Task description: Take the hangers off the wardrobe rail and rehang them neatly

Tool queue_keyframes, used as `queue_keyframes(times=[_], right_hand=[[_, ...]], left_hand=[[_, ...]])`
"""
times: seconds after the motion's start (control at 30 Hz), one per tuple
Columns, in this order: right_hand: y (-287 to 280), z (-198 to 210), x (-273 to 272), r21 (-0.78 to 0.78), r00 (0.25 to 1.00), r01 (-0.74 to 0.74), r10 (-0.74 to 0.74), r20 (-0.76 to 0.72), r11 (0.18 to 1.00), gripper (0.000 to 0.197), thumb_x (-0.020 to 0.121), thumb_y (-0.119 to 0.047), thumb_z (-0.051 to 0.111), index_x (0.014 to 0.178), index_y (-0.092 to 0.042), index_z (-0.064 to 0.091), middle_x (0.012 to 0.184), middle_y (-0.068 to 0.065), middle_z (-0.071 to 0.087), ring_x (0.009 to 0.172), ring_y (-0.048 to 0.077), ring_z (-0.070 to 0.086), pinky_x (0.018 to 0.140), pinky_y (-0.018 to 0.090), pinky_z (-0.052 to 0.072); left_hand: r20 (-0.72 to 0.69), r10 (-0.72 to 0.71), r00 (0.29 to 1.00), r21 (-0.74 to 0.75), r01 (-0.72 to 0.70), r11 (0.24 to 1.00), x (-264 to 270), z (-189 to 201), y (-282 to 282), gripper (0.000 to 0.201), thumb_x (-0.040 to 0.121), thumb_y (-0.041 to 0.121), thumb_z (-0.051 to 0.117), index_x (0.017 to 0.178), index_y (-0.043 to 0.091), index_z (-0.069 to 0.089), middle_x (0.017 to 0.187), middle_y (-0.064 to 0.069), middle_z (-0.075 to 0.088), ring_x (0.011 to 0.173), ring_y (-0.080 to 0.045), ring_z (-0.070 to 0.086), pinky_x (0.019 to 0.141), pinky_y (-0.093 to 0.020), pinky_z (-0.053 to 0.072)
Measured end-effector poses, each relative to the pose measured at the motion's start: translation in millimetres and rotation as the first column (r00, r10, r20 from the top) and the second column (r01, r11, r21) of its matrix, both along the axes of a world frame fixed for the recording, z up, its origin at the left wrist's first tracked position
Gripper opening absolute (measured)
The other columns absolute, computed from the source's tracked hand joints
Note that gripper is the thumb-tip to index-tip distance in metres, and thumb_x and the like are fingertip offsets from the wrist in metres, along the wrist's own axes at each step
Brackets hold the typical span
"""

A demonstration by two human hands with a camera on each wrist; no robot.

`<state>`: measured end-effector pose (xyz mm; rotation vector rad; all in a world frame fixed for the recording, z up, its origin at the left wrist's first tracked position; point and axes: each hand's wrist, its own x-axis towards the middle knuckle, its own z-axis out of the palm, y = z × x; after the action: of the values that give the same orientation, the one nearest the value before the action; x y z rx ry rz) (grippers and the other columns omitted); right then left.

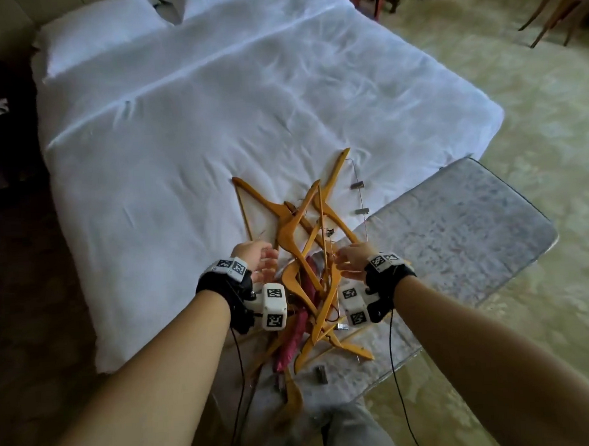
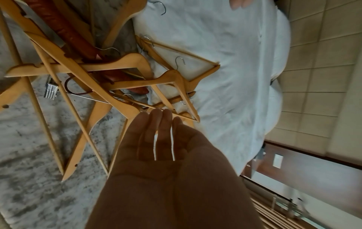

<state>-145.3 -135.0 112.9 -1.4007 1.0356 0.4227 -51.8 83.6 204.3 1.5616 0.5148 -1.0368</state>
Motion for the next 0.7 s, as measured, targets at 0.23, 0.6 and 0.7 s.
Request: queue_keyframes(times=[0.23, 0.6, 0.7], right_hand=[[-29.8, -36.1, 31.4, 0.114, 0.982, 0.096, -0.076, -0.174, 0.989, 0.012, 0.095, -0.009, 0.054, 0.085, -0.008, 0.059, 0.079, 0.008, 0.063, 0.072, 0.021, 0.062, 0.079, 0.039, 0.055], [-37.2, -158.2, 31.2, 0.203, 0.929, 0.161, -0.079, -0.362, 0.966, 0.016, 0.094, -0.01, 0.047, 0.083, -0.01, 0.059, 0.081, 0.009, 0.062, 0.077, 0.023, 0.063, 0.069, 0.034, 0.056], [-43.1, -237.4, 14.5, 0.243, 0.922, 0.117, -0.015, -0.386, 0.963, 0.007, 0.089, -0.017, 0.052, 0.086, -0.015, 0.058, 0.095, 0.01, 0.066, 0.089, 0.026, 0.067, 0.07, 0.036, 0.058]], left_hand=[[-0.02, 0.062, 0.998, 0.176, -0.058, 0.983, 16.1, -75.1, -43.5, 0.019, 0.09, 0.014, 0.056, 0.101, 0.002, 0.065, 0.075, -0.006, 0.067, 0.06, -0.017, 0.062, 0.047, -0.025, 0.052], [-0.284, 0.101, 0.953, 0.129, -0.067, 0.989, 16.7, -163.6, -80.3, 0.025, 0.098, 0.026, 0.051, 0.116, 0.009, 0.055, 0.103, -0.009, 0.064, 0.085, -0.023, 0.06, 0.073, -0.043, 0.053], [-0.328, 0.11, 0.938, 0.139, -0.067, 0.988, 10.5, -190.1, -86.4, 0.034, 0.099, 0.034, 0.047, 0.123, 0.009, 0.054, 0.118, -0.012, 0.062, 0.095, -0.026, 0.06, 0.09, -0.049, 0.049]])
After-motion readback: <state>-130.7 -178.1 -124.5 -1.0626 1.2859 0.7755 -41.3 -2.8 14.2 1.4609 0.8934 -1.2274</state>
